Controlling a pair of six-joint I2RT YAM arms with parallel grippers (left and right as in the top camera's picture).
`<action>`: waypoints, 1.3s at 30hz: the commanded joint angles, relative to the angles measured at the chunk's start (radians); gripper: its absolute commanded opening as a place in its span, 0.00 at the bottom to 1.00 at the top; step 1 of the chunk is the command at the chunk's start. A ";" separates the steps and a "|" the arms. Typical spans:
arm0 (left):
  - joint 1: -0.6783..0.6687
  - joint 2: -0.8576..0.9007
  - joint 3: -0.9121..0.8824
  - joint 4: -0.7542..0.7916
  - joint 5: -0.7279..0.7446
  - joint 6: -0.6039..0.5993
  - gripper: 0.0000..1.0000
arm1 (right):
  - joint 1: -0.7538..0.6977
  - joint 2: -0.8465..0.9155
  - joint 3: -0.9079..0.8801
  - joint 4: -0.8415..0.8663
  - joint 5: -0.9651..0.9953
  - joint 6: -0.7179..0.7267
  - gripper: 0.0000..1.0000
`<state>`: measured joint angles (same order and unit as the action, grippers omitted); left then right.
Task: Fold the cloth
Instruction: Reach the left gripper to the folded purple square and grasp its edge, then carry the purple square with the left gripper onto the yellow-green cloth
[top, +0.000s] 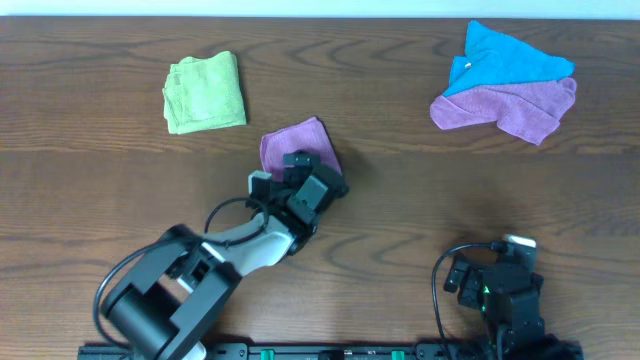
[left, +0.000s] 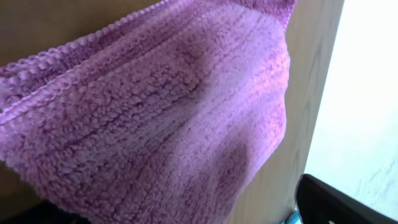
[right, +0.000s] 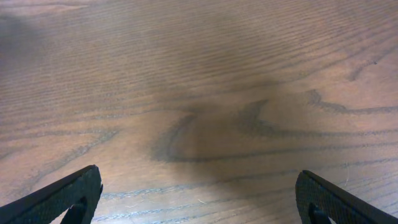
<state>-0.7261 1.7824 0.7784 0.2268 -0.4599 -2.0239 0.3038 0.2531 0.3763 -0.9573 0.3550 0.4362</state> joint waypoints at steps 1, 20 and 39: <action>0.009 0.108 0.008 -0.036 0.002 -0.059 0.86 | -0.009 -0.005 -0.001 -0.002 0.007 -0.014 0.99; 0.040 -0.110 0.018 0.040 -0.200 -0.060 0.06 | -0.009 -0.005 -0.001 -0.002 0.007 -0.014 0.99; 0.455 -0.301 0.170 0.055 0.049 -0.004 0.07 | -0.009 -0.005 -0.001 -0.002 0.007 -0.014 0.99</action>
<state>-0.3191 1.4506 0.9051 0.2874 -0.5060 -2.0232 0.3038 0.2531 0.3763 -0.9577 0.3550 0.4362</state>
